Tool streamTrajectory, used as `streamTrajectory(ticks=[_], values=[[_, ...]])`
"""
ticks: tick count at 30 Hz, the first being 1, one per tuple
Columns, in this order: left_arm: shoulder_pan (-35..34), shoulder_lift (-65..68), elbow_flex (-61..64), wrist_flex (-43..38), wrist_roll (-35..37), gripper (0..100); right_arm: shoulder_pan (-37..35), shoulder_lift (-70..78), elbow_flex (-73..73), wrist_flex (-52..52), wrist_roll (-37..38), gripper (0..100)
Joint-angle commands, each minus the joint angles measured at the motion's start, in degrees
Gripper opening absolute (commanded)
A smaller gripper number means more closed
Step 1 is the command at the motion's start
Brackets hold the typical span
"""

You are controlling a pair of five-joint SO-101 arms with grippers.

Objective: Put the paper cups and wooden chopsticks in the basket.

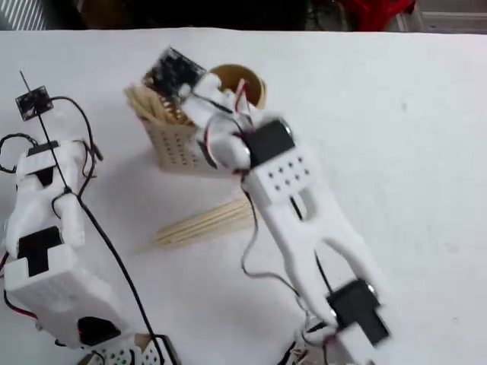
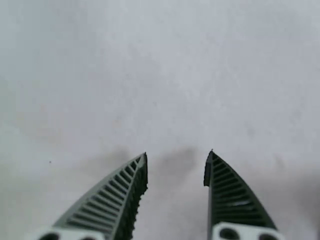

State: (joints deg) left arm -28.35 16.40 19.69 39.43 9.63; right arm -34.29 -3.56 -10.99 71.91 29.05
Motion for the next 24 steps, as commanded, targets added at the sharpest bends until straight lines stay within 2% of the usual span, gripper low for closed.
streamTrajectory(ticks=[1, 13, 16, 24], values=[[0.92, -0.22, -0.44, -1.05, -0.79, 20, 0.57, 6.02, -16.00, 6.64, -0.35, 15.9], [0.92, -0.22, -0.44, -1.05, -0.79, 20, 0.13, 6.81, -34.46, 21.93, -0.35, 15.6], [0.92, -0.22, -0.44, -1.05, -0.79, 20, -1.10, 6.81, -34.81, 26.42, -0.18, 15.6], [0.92, -0.22, -0.44, -1.05, -0.79, 20, -7.52, 5.32, -24.97, 26.59, 2.46, 15.5]])
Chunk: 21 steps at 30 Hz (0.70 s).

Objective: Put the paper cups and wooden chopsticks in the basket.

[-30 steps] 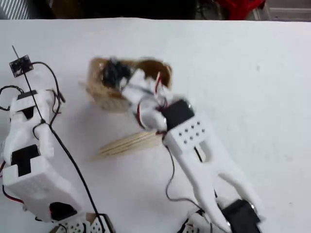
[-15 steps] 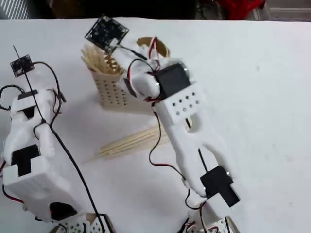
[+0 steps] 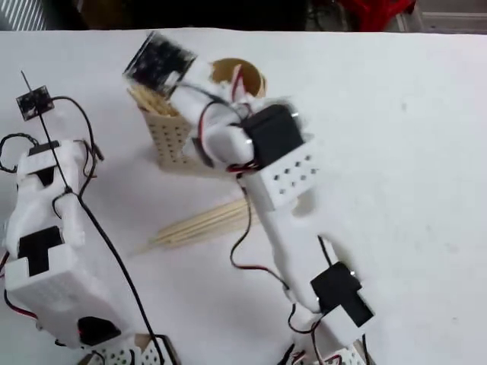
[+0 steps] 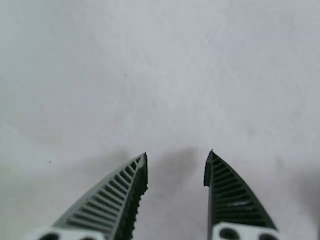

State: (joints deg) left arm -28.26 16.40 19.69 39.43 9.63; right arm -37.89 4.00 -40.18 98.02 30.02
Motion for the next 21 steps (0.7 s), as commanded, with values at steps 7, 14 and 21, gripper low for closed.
streamTrajectory(ticks=[7, 14, 21], values=[[0.92, -0.22, -0.44, -1.05, -0.79, 20, -11.30, -9.27, 30.86, -2.95, 2.81, 7.1], [1.19, -0.22, -0.44, -1.05, -0.79, 20, -7.87, -13.14, 67.78, -30.02, 20.04, 10.1], [1.54, -0.22, -0.44, -1.05, -0.88, 20, -3.56, -10.77, 82.90, -48.48, 28.66, 10.1]])
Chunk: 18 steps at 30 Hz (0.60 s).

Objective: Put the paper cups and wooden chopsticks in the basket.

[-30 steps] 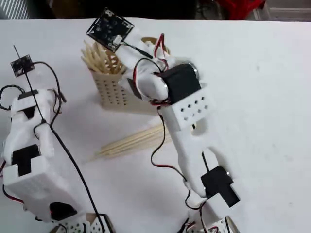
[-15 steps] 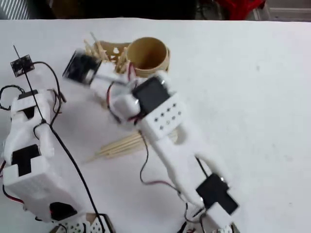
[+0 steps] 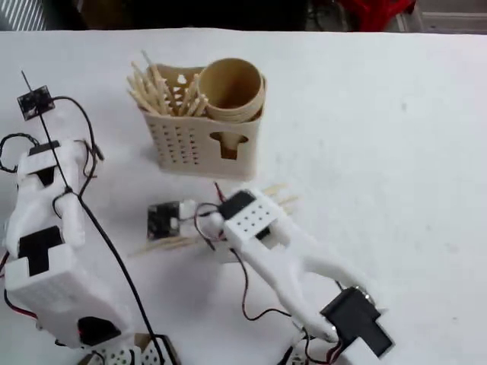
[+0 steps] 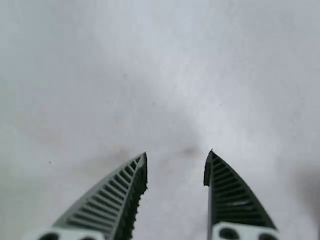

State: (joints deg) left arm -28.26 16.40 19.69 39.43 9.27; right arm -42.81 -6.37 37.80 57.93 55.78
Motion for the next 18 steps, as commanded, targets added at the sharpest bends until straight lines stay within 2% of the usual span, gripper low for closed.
streamTrajectory(ticks=[1, 10, 18], values=[[1.54, -0.22, -0.44, -1.05, -0.53, 20, 1.45, -0.04, 5.71, -9.89, 2.90, 10.1], [1.54, -0.22, -0.44, -1.05, -0.53, 20, 1.54, -0.13, 6.95, -12.44, 1.67, 10.1], [1.54, -0.22, -0.44, -1.05, -0.53, 20, 0.22, -9.36, 11.60, -14.11, 1.23, 10.1]])
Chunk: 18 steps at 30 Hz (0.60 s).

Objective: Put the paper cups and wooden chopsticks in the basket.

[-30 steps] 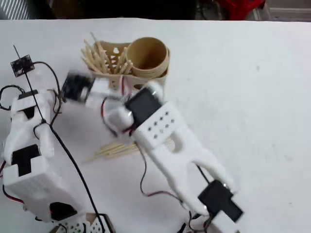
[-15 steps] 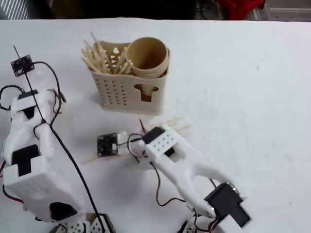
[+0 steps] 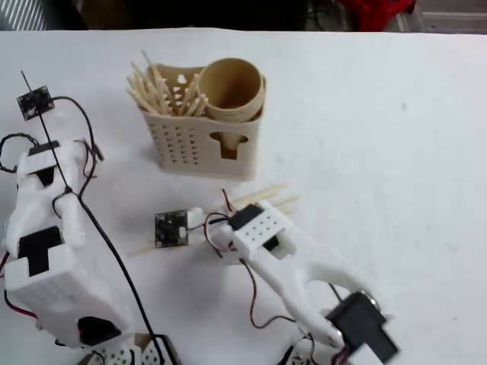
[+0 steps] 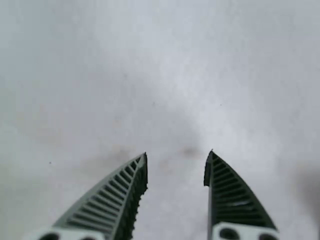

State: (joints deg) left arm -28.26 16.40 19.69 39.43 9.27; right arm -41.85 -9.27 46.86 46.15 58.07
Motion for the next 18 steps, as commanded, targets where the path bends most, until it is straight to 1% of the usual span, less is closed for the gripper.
streamTrajectory(ticks=[1, 4, 9, 14, 18], values=[[1.54, -0.22, -0.44, -1.05, -0.53, 20, -1.01, -7.34, 3.60, -3.38, -1.05, 10.1], [1.54, -0.22, -0.44, -1.05, -0.53, 20, -1.01, -8.31, 5.54, -7.60, -1.05, 10.1], [1.54, -0.22, -0.44, -1.05, -0.53, 20, -1.01, -3.47, 4.48, -10.24, -0.97, 10.2], [1.54, -0.22, -0.44, -1.05, -0.53, 20, -0.92, 4.53, -0.35, -10.33, -0.97, 10.3], [1.54, -0.22, -0.44, -1.05, -0.53, 20, -0.84, 7.43, -1.76, -9.89, -0.97, 10.1]])
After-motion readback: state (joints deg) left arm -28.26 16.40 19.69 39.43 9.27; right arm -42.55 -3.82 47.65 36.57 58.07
